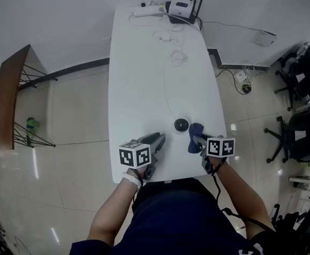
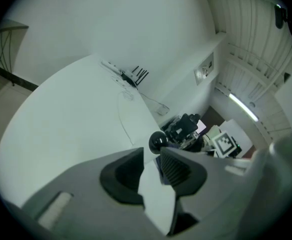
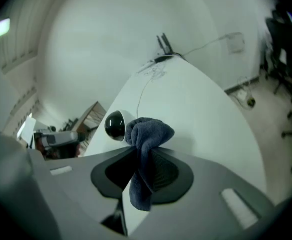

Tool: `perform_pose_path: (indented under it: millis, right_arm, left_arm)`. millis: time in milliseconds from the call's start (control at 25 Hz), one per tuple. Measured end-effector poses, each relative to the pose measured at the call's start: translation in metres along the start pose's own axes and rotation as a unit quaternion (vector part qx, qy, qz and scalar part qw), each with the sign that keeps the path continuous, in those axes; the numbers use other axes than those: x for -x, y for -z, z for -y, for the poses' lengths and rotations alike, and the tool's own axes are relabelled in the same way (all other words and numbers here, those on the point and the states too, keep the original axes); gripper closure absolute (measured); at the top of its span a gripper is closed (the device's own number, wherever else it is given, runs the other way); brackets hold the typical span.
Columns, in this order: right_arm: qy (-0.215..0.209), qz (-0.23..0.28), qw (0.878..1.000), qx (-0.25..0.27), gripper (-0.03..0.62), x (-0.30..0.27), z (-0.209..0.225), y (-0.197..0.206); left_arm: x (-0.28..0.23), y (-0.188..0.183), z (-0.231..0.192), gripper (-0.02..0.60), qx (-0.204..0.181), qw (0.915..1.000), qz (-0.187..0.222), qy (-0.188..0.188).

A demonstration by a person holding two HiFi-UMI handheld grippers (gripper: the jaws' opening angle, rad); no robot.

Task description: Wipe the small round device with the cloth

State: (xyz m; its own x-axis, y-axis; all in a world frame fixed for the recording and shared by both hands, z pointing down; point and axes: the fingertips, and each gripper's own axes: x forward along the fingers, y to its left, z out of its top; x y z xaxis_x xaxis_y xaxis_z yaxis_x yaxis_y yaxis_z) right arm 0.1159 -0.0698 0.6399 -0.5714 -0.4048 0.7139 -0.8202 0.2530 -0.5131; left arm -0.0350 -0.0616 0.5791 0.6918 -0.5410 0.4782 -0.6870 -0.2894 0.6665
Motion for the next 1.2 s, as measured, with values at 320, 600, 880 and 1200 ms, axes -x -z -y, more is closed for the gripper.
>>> perform_pose_path:
  millis: [320, 600, 880, 1200]
  right_arm:
    - [-0.005, -0.064, 0.969, 0.239, 0.516, -0.016, 0.008, -0.038]
    - [-0.031, -0.064, 0.992, 0.101, 0.516, -0.018, -0.004, 0.004]
    - [-0.079, -0.012, 0.979, -0.189, 0.516, -0.033, -0.05, 0.041]
    - [-0.098, 0.061, 0.97, -0.215, 0.514, -0.077, -0.102, -0.002]
  left_arm:
    - [0.02, 0.019, 0.008, 0.479, 0.014, 0.9983, 0.02, -0.053]
    - [0.024, 0.028, 0.004, 0.479, 0.029, 0.9976, 0.019, -0.061]
    - [0.031, 0.024, 0.003, 0.479, 0.02, 0.9989, 0.015, -0.04]
    - [0.071, 0.007, -0.038, 0.479, 0.021, 0.9979, 0.034, -0.051]
